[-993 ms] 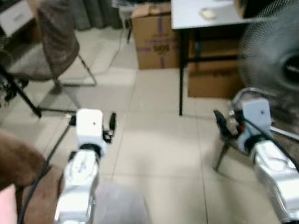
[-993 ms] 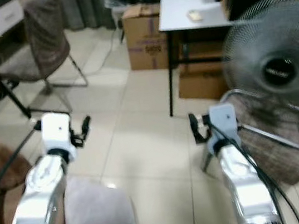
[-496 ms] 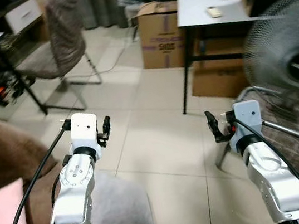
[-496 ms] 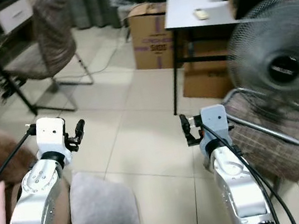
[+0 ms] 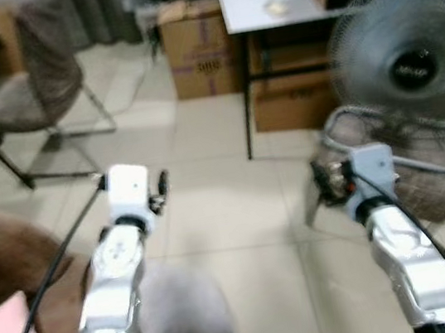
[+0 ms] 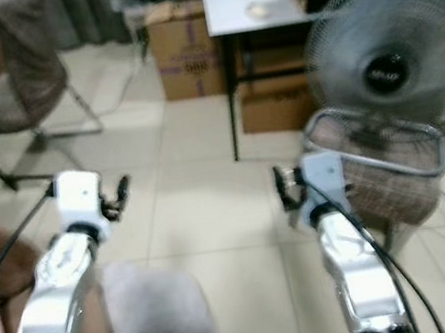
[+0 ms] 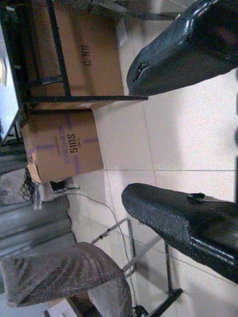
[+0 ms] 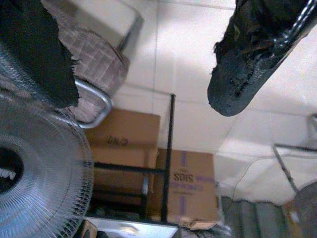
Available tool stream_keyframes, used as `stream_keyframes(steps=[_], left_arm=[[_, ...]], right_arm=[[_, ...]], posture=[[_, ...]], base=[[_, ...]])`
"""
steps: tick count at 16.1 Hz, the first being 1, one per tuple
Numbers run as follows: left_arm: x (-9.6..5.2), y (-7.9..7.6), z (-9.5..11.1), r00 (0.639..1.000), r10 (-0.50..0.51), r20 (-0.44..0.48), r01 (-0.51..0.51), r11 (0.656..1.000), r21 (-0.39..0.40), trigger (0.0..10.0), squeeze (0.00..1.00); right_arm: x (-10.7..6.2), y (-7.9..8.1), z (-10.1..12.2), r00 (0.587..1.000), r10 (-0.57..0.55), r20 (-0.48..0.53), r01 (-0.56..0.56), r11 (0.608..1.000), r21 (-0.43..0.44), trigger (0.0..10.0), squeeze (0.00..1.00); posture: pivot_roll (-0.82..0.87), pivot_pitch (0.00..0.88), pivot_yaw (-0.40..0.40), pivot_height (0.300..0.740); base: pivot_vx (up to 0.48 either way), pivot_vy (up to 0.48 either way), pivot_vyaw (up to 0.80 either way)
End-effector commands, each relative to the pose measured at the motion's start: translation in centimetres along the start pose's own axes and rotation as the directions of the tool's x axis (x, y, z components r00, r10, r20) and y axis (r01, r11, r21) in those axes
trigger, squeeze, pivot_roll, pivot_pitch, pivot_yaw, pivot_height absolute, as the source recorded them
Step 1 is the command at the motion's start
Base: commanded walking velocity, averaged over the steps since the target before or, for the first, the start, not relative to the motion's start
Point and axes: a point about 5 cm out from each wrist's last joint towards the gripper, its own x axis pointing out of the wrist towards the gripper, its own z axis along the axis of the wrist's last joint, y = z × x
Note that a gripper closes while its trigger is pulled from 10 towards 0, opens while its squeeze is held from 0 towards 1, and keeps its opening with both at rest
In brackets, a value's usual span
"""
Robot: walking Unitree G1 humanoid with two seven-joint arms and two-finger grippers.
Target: Move the pillow to the sofa from floor
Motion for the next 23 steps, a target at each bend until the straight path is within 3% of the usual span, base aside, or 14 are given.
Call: stream_keyframes(steps=[1, 13, 20, 23], left_arm=[[0.06, 0.74, 0.28, 1.0, 0.021, 0.006, -0.021, 1.0, 0.016, 10.0, 0.0], [-0.05, 0.71, 0.25, 1.0, 0.028, 0.005, -0.028, 0.999, 0.03, 10.0, 0.0], [-0.03, 0.66, 0.23, 1.0, 0.029, 0.006, -0.029, 0.999, 0.022, 10.0, 0.0], [-0.05, 0.68, 0.21, 0.999, 0.032, 0.007, -0.032, 0.999, 0.021, 10.0, 0.0]], right_arm=[[0.06, 0.44, 0.3, 1.0, 0.014, 0.012, -0.014, 1.0, 0.005, 10.0, 0.0], [-0.06, 0.56, 0.06, 1.0, 0.019, 0.005, -0.019, 1.0, -0.008, 10.0, 0.0], [-0.04, 0.46, 0.13, 1.0, 0.018, 0.004, -0.018, 1.0, -0.013, 10.0, 0.0], [0.02, 0.74, 0.13, 0.999, 0.041, -0.003, -0.041, 0.997, -0.067, 10.0, 0.0]], posture=[[-0.04, 0.0, 0.048, 0.74], [-0.04, 0.0, 0.044, 0.74], [-0.05, 0.0, 0.043, 0.74], [-0.05, 0.0, 0.039, 0.74]], base=[[0.0, 0.394, 0.0], [0.0, 0.0, 0.0], [0.31, 0.0, 0.0], [0.336, 0.0, 0.53]])
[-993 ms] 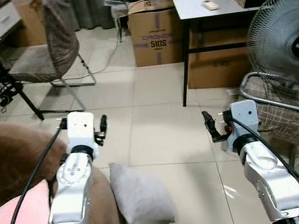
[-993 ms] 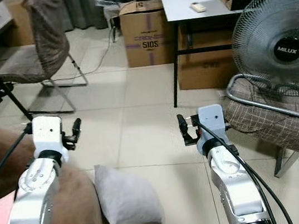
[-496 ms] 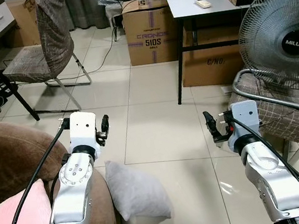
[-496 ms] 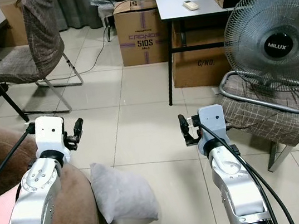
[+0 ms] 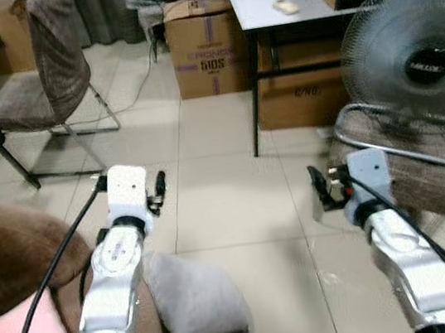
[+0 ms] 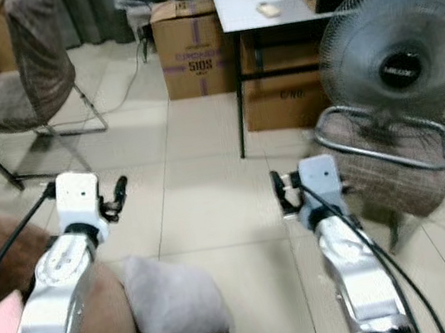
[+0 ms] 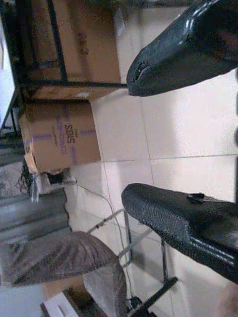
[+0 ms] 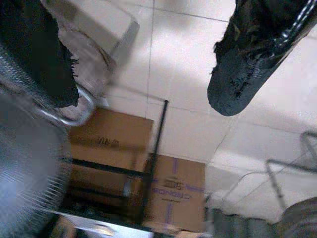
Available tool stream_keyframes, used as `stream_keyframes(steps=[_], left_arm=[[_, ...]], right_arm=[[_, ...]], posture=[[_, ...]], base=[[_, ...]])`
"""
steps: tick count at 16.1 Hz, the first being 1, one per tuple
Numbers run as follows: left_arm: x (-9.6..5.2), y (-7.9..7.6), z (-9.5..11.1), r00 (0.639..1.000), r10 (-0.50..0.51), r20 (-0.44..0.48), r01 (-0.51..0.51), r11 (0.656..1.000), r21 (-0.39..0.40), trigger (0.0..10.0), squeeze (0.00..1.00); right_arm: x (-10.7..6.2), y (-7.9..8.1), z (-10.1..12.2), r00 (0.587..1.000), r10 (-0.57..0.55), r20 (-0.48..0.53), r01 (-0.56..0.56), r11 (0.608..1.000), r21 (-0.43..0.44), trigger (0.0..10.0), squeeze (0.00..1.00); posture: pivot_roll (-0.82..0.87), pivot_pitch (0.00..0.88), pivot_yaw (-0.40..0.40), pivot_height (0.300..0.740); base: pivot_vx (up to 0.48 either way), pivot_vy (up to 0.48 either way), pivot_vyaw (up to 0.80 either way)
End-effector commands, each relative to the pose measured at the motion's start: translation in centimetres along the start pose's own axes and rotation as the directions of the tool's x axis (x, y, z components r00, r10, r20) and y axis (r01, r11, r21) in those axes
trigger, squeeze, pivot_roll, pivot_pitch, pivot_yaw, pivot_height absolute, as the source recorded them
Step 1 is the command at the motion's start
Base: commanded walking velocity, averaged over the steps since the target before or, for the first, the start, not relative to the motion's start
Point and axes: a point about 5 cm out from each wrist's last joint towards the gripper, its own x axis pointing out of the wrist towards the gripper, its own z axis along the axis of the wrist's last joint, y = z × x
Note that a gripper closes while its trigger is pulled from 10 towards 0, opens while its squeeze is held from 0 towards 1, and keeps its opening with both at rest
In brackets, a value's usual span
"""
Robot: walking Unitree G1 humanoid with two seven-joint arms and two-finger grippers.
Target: Move the pillow to the sofa from floor
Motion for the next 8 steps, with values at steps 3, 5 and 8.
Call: stream_keyframes(steps=[3, 5, 8], left_arm=[[-0.15, 0.61, -0.25, 1.0, 0.02, -0.01, -0.019, 1.0, 0.012, 10.0, 0.0], [-0.15, 0.61, -0.29, 1.0, 0.02, -0.015, -0.02, 1.0, 0.016, 10.0, 0.0], [-0.14, 0.56, -0.36, 1.0, 0.021, -0.017, -0.021, 1.0, 0.019, 10.0, 0.0]], right_arm=[[0.2, 0.56, 0.4, 1.0, 0.015, 0.013, -0.016, 0.999, 0.031, 10.0, 0.0], [0.18, 0.55, 0.43, 1.0, 0.018, 0.014, -0.019, 0.999, 0.031, 10.0, 0.0], [0.19, 0.58, 0.46, 1.0, 0.022, 0.016, -0.022, 0.999, 0.034, 10.0, 0.0]], posture=[[-0.04, 0.0, 0.039, 0.74], [-0.04, 0.0, 0.039, 0.74], [-0.05, 0.0, 0.04, 0.74]], base=[[0.325, 0.0, 0.0], [0.139, 0.0, 0.0], [0.0, 0.0, 0.0]])
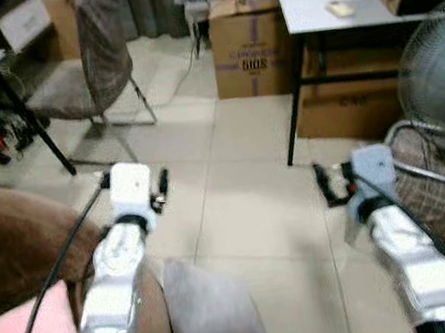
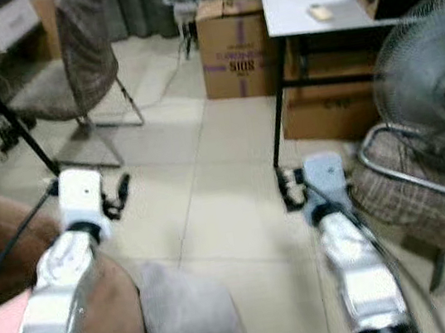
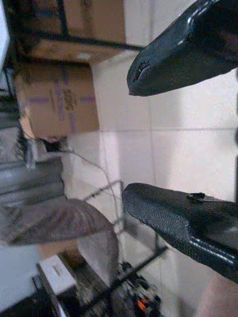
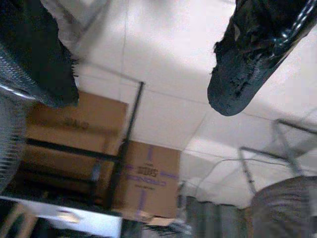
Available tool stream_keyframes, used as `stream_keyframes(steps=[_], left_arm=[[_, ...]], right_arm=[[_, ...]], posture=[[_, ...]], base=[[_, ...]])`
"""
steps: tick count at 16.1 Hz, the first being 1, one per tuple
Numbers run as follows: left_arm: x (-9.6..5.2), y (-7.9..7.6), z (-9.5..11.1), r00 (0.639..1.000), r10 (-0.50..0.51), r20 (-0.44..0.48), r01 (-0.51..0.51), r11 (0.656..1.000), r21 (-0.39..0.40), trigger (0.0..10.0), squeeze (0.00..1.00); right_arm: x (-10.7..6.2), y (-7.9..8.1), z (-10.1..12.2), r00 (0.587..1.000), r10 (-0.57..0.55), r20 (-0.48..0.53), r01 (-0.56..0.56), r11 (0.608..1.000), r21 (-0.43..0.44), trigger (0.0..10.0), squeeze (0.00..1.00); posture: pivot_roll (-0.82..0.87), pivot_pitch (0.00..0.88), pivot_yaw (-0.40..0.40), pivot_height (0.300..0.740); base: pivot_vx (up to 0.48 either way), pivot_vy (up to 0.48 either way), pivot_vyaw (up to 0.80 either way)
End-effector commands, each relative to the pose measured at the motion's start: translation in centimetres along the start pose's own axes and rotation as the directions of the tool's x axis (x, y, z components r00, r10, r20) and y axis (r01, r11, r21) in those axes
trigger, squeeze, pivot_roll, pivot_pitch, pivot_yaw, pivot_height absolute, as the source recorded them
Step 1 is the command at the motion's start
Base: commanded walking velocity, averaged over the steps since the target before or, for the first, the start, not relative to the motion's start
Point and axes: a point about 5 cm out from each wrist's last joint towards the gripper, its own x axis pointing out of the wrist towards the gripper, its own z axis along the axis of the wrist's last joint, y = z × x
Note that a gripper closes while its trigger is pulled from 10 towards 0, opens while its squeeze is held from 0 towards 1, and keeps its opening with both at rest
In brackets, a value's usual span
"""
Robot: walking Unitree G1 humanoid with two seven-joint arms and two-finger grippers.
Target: Move the pillow to the sofa from floor
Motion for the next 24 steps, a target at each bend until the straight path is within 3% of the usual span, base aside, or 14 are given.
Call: stream_keyframes(steps=[1, 5, 18, 24], left_arm=[[-0.11, 0.24, -0.21, 1.0, 0.009, -0.008, -0.009, 1.0, 0.005, 10.0, 0.0], [-0.15, 0.11, -0.3, 1.0, 0.004, -0.01, -0.004, 1.0, 0.0, 10.0, 0.0], [-0.18, -0.08, -0.43, 1.0, -0.005, -0.016, 0.005, 1.0, -0.007, 10.0, 0.0], [-0.12, -0.28, -0.5, 1.0, -0.018, -0.018, 0.018, 1.0, -0.005, 10.0, 0.0]], right_arm=[[-0.05, 0.18, 0.03, 1.0, 0.014, 0.002, -0.014, 1.0, -0.001, 10.0, 0.0], [-0.05, 0.05, 0.0, 1.0, 0.01, 0.002, -0.01, 1.0, 0.002, 10.0, 0.0], [0.07, -0.06, 0.03, 1.0, 0.012, -0.002, -0.012, 1.0, -0.004, 10.0, 0.0], [0.13, -0.21, 0.05, 1.0, 0.002, -0.004, -0.002, 1.0, -0.009, 10.0, 0.0]], posture=[[-0.05, 0.0, 0.038, 0.74], [-0.05, 0.0, 0.035, 0.74], [-0.05, 0.0, 0.028, 0.606], [-0.05, 0.0, 0.031, 0.602]], base=[[0.0, 0.0, 0.0], [0.0, 0.0, 0.0], [0.0, 0.0, 0.0], [0.0, 0.0, 0.0]])
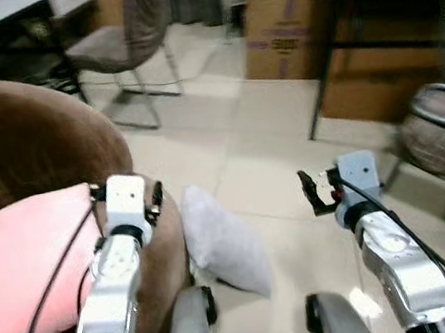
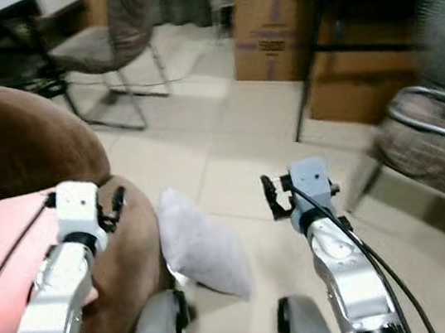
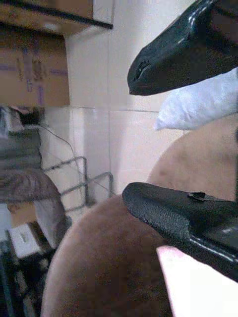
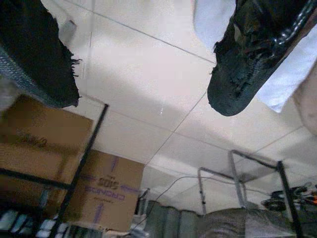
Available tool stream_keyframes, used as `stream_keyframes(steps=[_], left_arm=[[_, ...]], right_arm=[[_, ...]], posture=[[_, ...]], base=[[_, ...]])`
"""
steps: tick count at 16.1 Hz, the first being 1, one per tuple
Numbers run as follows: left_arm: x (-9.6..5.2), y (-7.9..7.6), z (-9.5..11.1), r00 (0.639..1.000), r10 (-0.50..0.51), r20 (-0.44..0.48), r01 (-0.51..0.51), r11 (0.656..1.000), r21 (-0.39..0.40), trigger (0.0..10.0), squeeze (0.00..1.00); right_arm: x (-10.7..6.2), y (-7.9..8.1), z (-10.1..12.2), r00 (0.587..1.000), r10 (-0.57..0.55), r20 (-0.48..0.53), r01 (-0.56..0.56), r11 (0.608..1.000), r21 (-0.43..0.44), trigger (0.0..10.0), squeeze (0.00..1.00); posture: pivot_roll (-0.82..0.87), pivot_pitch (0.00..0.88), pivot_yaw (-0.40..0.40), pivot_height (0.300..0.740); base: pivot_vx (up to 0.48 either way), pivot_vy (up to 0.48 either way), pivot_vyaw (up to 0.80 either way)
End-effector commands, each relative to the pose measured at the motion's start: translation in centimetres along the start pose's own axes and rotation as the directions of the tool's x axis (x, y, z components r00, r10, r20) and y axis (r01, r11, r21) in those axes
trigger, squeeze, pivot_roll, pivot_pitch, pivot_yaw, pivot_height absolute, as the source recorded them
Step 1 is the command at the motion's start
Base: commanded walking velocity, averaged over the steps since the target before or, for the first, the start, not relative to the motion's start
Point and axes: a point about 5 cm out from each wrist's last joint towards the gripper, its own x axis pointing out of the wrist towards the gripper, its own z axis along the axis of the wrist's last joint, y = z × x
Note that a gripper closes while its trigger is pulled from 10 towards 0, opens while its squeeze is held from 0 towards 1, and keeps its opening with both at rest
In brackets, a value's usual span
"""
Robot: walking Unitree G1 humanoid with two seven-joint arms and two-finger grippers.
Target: Move the pillow to the sofa from floor
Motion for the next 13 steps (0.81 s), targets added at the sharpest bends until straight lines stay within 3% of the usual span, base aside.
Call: stream_keyframes(steps=[1, 8, 13], left_arm=[[0.04, -0.45, 0.32, 1.0, -0.021, 0.015, 0.021, 1.0, -0.003, 10.0, 0.0], [-0.09, -0.6, 0.31, 0.999, -0.025, 0.028, 0.025, 1.0, 0.008, 10.0, 0.0], [-0.25, -0.99, -0.08, 0.999, -0.03, 0.018, 0.03, 1.0, 0.001, 10.0, 0.0]], right_arm=[[0.1, -0.54, 0.62, 1.0, -0.018, 0.02, 0.018, 1.0, -0.009, 10.0, 0.0], [0.06, -0.63, 0.54, 1.0, -0.025, 0.017, 0.025, 1.0, -0.013, 10.0, 0.0], [-0.32, -0.82, 0.44, 1.0, -0.027, 0.012, 0.027, 0.999, -0.02, 10.0, 0.0]], posture=[[-0.05, 0.0, 0.031, 0.602], [-0.05, 0.0, 0.031, 0.602], [-0.07, 0.0, 0.031, 0.602]], base=[[0.0, 0.0, 0.0], [0.0, 0.0, 0.0], [0.0, -0.468, 0.0]])
